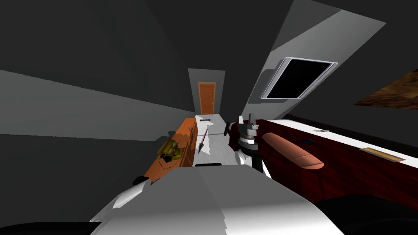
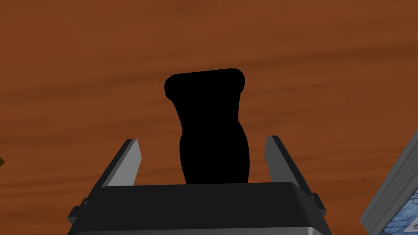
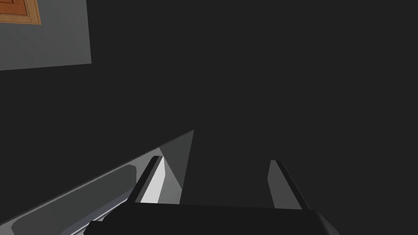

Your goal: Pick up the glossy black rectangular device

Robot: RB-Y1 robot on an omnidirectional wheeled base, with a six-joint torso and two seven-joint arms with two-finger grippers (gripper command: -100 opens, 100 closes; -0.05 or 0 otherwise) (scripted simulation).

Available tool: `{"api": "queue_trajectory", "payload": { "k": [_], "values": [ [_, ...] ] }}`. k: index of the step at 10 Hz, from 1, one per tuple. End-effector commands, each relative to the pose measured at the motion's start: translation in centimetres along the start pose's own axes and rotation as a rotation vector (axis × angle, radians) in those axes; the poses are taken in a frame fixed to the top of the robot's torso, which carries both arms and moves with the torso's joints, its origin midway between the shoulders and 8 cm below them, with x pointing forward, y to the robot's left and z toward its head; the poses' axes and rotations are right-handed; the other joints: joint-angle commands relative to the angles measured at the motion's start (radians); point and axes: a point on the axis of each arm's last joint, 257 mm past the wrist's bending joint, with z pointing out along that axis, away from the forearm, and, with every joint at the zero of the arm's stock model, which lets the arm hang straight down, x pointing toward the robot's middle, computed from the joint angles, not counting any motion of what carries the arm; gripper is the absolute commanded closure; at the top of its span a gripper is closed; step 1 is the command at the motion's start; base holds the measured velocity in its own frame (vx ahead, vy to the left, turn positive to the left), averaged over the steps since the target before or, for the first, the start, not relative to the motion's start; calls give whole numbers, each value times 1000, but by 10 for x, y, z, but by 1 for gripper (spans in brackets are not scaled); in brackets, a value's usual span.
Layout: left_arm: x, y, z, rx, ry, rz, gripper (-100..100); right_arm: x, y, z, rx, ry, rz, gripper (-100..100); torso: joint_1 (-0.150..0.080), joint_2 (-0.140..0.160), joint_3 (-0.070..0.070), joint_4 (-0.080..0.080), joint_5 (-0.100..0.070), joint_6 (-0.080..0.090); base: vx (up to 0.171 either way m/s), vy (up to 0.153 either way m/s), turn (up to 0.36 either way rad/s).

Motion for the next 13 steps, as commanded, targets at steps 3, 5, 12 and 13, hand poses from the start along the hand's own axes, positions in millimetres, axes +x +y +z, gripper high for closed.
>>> {"api": "queue_trajectory", "payload": {
  "k": [3, 5, 12, 13],
  "values": [
    [6, -1, 7, 1, -1, -9, 100, 0, 0, 0, 0, 0, 0, 0, 0, 0, 0, 0, 0, -1, -31, 38, -40],
    [6, 0, 7, -2, 0, -10, 100, 0, 0, 0, 0, 0, 0, 0, -2, -2, -1, 0, 0, 0, 0, 0, 0],
    [-6, 2, -10, 0, 0, 15, 100, 0, 0, 0, 0, 0, 0, 0, -5, -5, -2, 0, -1, 0, 21, -21, 39],
    [-5, 1, -7, 2, -1, 8, 100, 0, 0, 0, 0, 0, 0, 0, -6, -5, -3, -1, -2, 0, 19, -21, 21]
  ]
}}
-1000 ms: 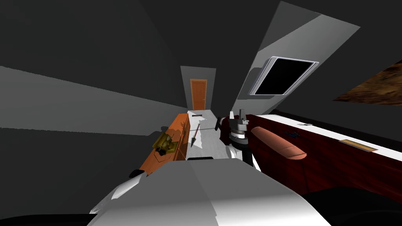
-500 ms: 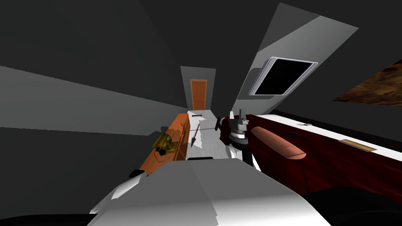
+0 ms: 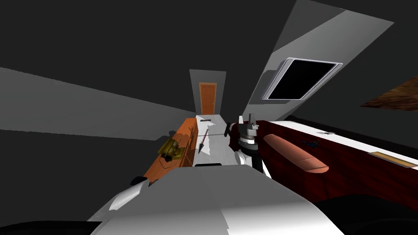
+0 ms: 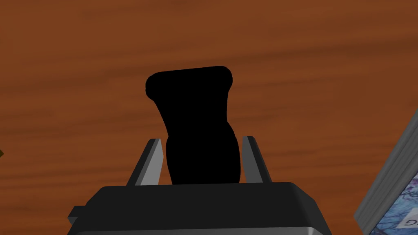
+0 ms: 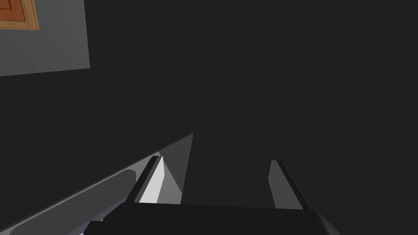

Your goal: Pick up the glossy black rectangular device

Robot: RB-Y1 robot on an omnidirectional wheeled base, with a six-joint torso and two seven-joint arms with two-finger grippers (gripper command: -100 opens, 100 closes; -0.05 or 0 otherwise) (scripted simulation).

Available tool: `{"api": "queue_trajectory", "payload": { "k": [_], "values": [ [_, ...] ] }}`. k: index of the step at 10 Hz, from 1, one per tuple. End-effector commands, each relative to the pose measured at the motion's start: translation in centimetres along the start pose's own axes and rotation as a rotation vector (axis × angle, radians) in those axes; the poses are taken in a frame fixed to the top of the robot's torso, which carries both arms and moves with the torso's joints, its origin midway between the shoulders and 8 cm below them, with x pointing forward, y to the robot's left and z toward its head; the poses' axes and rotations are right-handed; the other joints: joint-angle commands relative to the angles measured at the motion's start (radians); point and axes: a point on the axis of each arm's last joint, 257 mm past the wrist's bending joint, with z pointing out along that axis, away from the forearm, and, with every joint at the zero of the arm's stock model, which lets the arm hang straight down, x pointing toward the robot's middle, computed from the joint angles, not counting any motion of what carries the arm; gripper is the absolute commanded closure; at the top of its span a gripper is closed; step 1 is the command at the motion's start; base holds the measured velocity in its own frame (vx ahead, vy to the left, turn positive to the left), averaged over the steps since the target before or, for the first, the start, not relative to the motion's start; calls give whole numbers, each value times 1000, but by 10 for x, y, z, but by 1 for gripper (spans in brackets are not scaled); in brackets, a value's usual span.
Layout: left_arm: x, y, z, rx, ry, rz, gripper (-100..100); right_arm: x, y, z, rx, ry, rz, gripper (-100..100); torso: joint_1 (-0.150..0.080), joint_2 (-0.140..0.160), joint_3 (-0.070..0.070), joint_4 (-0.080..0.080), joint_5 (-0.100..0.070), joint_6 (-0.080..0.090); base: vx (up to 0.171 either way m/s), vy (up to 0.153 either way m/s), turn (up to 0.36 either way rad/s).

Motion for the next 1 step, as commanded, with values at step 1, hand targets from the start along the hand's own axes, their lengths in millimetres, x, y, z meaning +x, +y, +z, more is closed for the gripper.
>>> {"api": "queue_trajectory", "payload": {
  "k": [1],
  "values": [
    [0, 0, 0, 0, 0, 0, 0, 0, 0, 0, 0, 0, 0, 0, 0, 0, 0, 0, 0, 0, 0, 0, 0]
  ]
}}
